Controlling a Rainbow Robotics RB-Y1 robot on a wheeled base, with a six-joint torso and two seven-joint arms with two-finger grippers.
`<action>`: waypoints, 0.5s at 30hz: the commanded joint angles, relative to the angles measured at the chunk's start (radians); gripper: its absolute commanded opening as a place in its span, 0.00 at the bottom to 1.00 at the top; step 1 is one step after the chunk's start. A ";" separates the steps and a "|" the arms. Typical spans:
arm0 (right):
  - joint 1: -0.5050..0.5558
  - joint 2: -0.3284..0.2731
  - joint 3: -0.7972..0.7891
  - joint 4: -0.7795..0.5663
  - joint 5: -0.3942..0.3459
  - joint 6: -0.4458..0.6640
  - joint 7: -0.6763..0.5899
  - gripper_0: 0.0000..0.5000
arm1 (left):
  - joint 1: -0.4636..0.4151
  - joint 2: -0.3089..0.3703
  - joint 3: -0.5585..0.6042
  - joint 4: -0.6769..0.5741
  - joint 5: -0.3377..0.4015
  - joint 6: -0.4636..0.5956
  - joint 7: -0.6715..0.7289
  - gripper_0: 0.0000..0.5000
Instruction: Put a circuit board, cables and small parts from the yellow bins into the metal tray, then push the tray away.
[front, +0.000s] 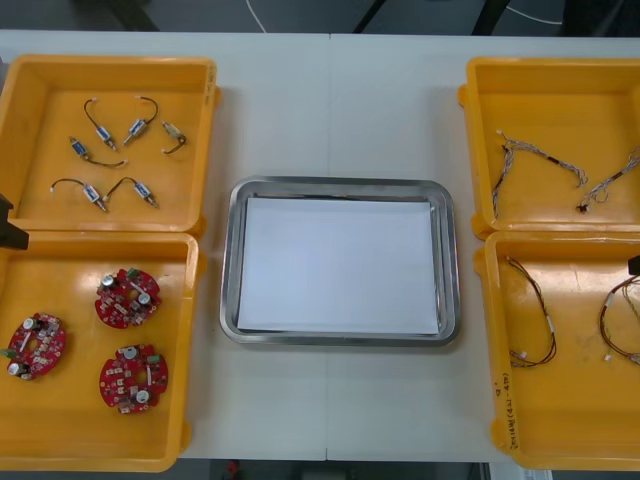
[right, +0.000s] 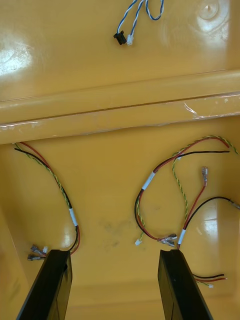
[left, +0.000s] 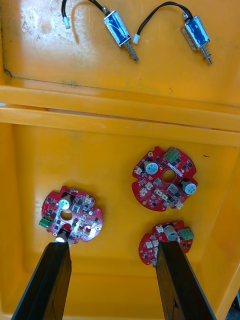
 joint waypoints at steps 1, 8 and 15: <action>0.014 0.004 -0.026 -0.032 -0.005 0.003 0.006 1.00 | 0.011 0.046 0.029 -0.025 0.002 0.006 -0.091 1.00; 0.014 0.004 -0.026 -0.032 -0.005 0.003 0.006 1.00 | 0.011 0.046 0.029 -0.025 0.002 0.006 -0.091 1.00; 0.014 0.004 -0.026 -0.032 -0.005 0.003 0.006 1.00 | 0.011 0.046 0.029 -0.025 0.002 0.006 -0.091 1.00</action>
